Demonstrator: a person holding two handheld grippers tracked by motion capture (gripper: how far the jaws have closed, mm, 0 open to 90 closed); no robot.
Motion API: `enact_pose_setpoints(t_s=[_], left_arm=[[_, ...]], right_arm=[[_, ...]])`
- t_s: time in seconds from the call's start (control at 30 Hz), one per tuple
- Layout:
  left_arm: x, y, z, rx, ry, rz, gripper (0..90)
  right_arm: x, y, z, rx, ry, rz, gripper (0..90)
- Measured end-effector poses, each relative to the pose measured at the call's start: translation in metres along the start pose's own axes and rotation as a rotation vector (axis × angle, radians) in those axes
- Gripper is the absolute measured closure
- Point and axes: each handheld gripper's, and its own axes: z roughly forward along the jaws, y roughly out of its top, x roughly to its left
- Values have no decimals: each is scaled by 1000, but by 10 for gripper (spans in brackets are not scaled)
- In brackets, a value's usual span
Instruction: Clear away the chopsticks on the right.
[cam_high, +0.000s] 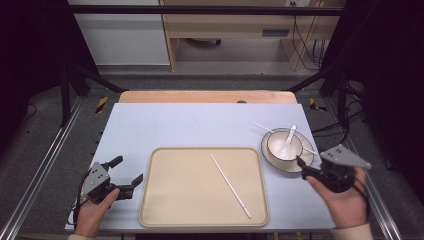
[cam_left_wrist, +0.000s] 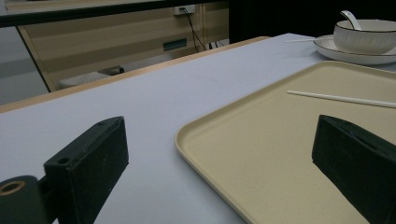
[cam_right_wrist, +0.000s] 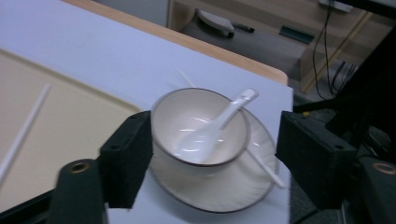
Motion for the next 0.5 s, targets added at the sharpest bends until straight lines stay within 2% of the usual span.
enact_pose_setpoints(t_s=[0.03, 0.07, 0.1, 0.13, 0.17, 0.2, 0.23, 0.27, 0.33, 0.43, 0.5], left_arm=[[0, 0, 0, 0, 0, 0, 34], [0, 0, 0, -4, 6, 2, 34], [0, 2, -2, -12, 12, 4, 35], [0, 2, -2, -12, 12, 4, 34], [1, 2, -2, -15, 16, 4, 35], [1, 2, -3, -16, 18, 3, 34], [2, 2, -3, -16, 21, 2, 34], [3, 2, -3, -16, 25, 1, 35], [4, 2, -4, -17, 31, -2, 35], [5, 2, -5, -19, 35, -5, 35], [6, 1, -6, -19, 38, -5, 36]], right_arm=[[0, 0, 0, 0, 0, 0, 228], [-21, -1, 5, 13, 3, 2, 231], [-32, -2, 10, 29, 5, -2, 248], [-32, -2, 10, 29, 5, -2, 248], [-52, -7, 24, 74, 20, -8, 356], [-58, -9, 30, 95, 28, -13, 380], [-58, -9, 30, 95, 28, -13, 380], [-73, -16, 49, 152, 81, -4, 477], [-80, -21, 64, 180, 106, 4, 522], [-84, -26, 80, 223, 142, 8, 529], [-86, -30, 95, 262, 172, -14, 529]])
